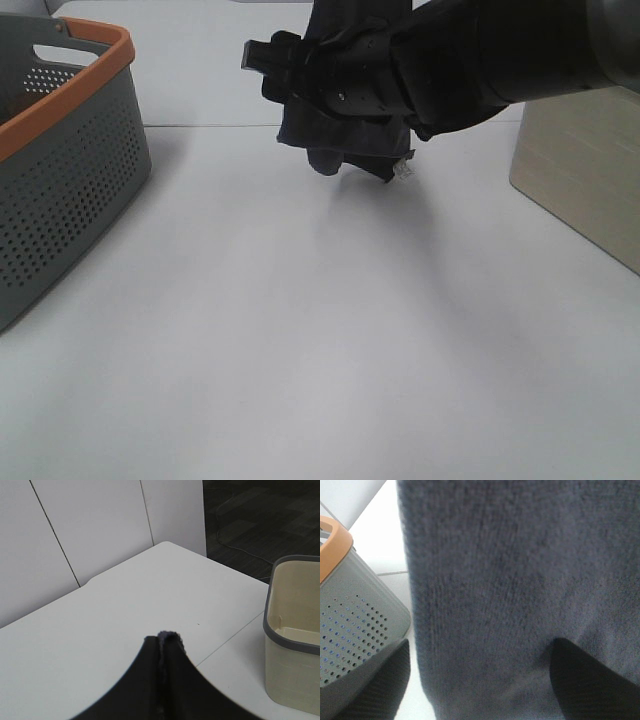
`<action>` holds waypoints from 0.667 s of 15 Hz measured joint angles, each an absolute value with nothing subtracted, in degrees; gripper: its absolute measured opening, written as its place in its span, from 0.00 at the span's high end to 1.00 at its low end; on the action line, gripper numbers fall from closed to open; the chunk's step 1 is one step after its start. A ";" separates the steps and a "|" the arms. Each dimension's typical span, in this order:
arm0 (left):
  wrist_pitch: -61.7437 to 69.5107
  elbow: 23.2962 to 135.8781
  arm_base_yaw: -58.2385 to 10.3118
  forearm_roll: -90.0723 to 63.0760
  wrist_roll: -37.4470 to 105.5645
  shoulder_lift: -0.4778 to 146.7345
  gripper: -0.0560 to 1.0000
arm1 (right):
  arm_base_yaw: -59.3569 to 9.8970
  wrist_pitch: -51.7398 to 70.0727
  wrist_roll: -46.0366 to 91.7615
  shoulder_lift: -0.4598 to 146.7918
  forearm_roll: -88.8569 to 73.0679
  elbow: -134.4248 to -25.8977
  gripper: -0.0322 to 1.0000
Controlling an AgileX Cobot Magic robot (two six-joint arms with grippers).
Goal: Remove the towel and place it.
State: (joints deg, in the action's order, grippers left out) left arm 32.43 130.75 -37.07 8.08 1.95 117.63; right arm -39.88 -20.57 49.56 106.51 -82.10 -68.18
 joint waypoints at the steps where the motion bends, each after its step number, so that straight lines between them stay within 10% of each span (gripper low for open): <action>1: 32.43 130.75 -37.07 8.31 1.95 117.63 0.95 | -39.88 -20.86 50.65 106.63 -82.10 -67.95 0.33; 10: 33.00 130.75 -37.07 8.48 1.95 117.63 0.95 | -39.88 -29.22 72.31 106.63 -98.95 -66.23 0.47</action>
State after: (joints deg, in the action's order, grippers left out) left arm 33.00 130.75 -37.07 8.48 1.95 117.63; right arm -39.88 -29.22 72.31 106.63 -98.95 -66.23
